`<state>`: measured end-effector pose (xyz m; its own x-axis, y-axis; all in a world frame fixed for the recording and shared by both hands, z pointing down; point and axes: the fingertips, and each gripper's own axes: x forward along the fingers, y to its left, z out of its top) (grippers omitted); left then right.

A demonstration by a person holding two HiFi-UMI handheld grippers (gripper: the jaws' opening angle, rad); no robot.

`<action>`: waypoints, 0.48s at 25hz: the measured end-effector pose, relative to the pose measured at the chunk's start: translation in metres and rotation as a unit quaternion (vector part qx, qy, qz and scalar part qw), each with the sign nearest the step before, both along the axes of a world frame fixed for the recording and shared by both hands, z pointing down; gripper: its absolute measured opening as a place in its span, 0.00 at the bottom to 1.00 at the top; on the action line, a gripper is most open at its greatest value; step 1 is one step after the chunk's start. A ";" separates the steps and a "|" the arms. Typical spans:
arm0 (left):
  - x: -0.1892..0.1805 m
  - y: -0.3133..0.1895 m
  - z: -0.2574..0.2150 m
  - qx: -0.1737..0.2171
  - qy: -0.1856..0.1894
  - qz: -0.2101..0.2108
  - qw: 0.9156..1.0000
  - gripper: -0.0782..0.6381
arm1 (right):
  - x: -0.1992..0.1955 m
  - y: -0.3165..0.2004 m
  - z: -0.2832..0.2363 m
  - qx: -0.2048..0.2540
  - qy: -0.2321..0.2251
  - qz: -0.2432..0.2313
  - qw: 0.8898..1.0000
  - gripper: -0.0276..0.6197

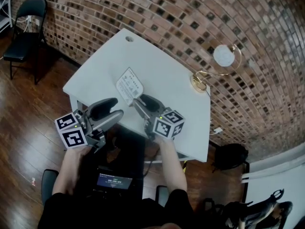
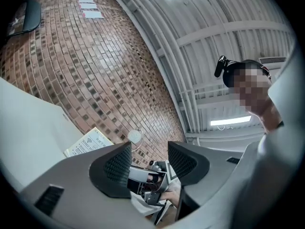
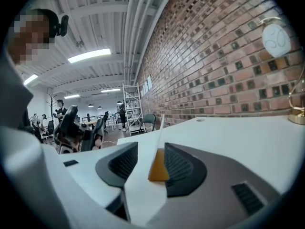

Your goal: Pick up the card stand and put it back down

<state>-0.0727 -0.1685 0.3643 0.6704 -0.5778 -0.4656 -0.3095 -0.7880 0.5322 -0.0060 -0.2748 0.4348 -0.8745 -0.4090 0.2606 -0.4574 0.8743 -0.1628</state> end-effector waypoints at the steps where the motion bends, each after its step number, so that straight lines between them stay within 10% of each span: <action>1: -0.002 -0.003 -0.001 0.001 0.000 -0.001 1.000 0.43 | -0.004 -0.005 0.003 -0.001 0.006 -0.002 1.000 0.36; 12: -0.018 -0.025 -0.002 0.004 0.006 -0.009 1.000 0.43 | -0.036 -0.030 0.016 -0.041 -0.002 -0.041 0.998 0.26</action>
